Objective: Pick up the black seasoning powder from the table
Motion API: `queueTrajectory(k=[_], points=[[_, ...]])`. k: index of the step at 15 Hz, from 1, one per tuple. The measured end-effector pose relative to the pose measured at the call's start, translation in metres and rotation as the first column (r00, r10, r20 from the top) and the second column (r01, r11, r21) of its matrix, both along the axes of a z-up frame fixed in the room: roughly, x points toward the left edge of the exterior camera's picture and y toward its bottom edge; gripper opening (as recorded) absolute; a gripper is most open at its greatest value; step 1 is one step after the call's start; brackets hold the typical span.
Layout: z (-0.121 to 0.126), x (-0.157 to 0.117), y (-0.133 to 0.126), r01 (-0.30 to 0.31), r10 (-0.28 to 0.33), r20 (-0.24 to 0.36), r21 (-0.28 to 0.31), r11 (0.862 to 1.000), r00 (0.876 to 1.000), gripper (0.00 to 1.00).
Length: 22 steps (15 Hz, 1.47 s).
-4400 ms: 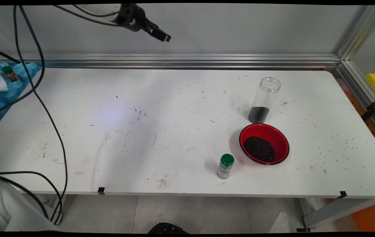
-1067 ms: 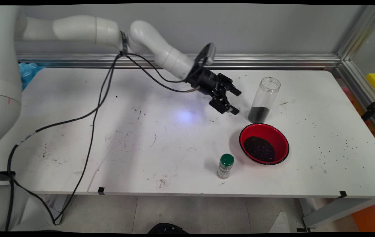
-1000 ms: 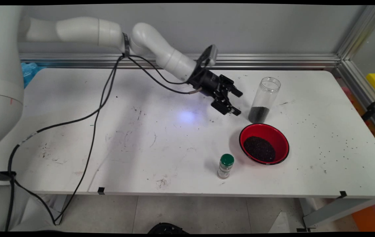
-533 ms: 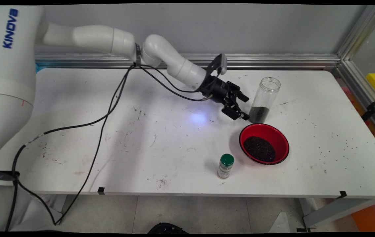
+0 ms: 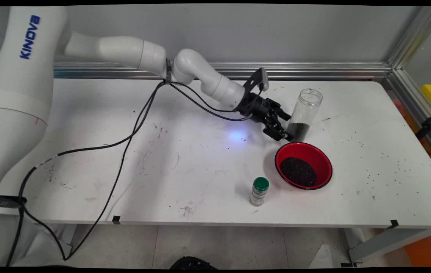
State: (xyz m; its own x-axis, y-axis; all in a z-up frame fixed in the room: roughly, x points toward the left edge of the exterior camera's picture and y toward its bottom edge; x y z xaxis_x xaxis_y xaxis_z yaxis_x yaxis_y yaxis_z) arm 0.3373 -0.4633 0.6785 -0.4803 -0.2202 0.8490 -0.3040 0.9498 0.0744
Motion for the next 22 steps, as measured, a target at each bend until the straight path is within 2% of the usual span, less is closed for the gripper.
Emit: queueTrajectory(k=[13, 21, 22], points=[[-0.019, -0.030, -0.005, -0.079, 0.079, 0.002, 0.031, 0.996, 0.997, 1.00], [-0.023, -0.035, -0.003, -0.101, 0.101, 0.012, 0.033, 0.994, 0.995, 1.00], [-0.023, -0.035, -0.003, -0.103, 0.103, 0.012, 0.032, 0.994, 0.995, 0.00]])
